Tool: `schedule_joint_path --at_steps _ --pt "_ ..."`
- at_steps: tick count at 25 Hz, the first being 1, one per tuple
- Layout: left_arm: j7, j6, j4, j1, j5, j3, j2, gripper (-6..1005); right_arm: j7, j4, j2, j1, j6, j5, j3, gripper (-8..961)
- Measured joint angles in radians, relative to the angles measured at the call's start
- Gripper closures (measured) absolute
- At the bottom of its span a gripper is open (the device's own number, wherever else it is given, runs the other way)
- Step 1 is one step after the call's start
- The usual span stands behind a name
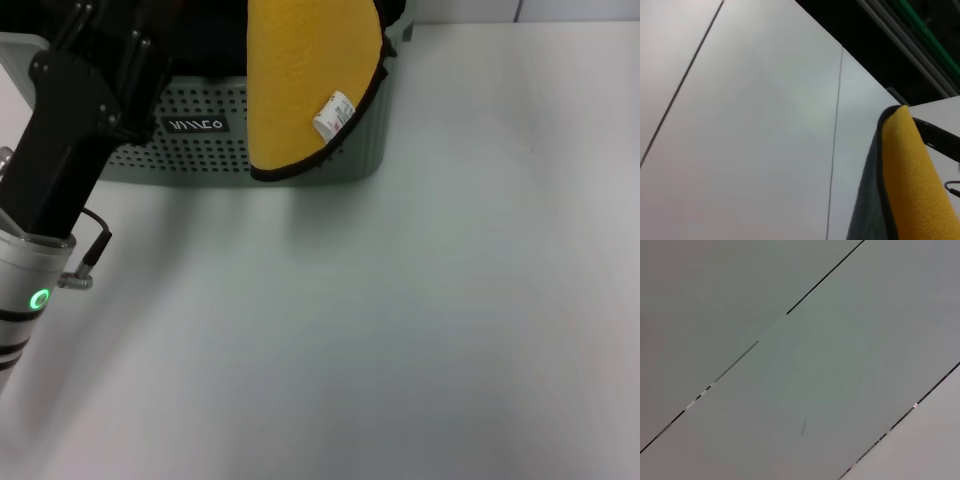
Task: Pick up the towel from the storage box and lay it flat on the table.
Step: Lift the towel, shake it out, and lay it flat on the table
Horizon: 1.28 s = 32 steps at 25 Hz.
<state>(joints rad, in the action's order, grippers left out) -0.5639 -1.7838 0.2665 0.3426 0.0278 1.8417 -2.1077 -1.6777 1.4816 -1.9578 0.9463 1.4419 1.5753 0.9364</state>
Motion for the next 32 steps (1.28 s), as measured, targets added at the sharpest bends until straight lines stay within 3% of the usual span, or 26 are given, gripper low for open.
schedule_joint_path --at_steps 9,15,17,21,25,32 --pt "0.115 -0.010 -0.001 -0.005 0.002 0.023 0.000 682 -0.006 0.000 -0.005 -0.003 -0.004 0.001 0.004 936" --pt "0.127 -0.018 0.000 -0.017 0.027 0.036 0.000 909 -0.009 0.003 -0.009 -0.005 -0.002 0.004 0.002 935" --pt "0.122 -0.027 0.000 -0.025 0.043 0.037 0.000 941 -0.012 0.003 -0.018 -0.013 -0.002 0.011 0.000 935" --pt "0.104 -0.063 0.000 -0.027 0.041 0.037 0.003 987 -0.034 0.004 -0.060 -0.062 -0.017 0.046 0.007 935" --pt "0.037 -0.150 0.000 -0.025 -0.011 0.034 0.025 987 -0.032 -0.031 -0.064 -0.133 -0.021 0.125 0.088 935" --pt "-0.168 -0.234 0.003 -0.005 -0.076 0.031 0.109 986 -0.036 -0.125 -0.066 -0.294 0.044 0.247 0.219 935"
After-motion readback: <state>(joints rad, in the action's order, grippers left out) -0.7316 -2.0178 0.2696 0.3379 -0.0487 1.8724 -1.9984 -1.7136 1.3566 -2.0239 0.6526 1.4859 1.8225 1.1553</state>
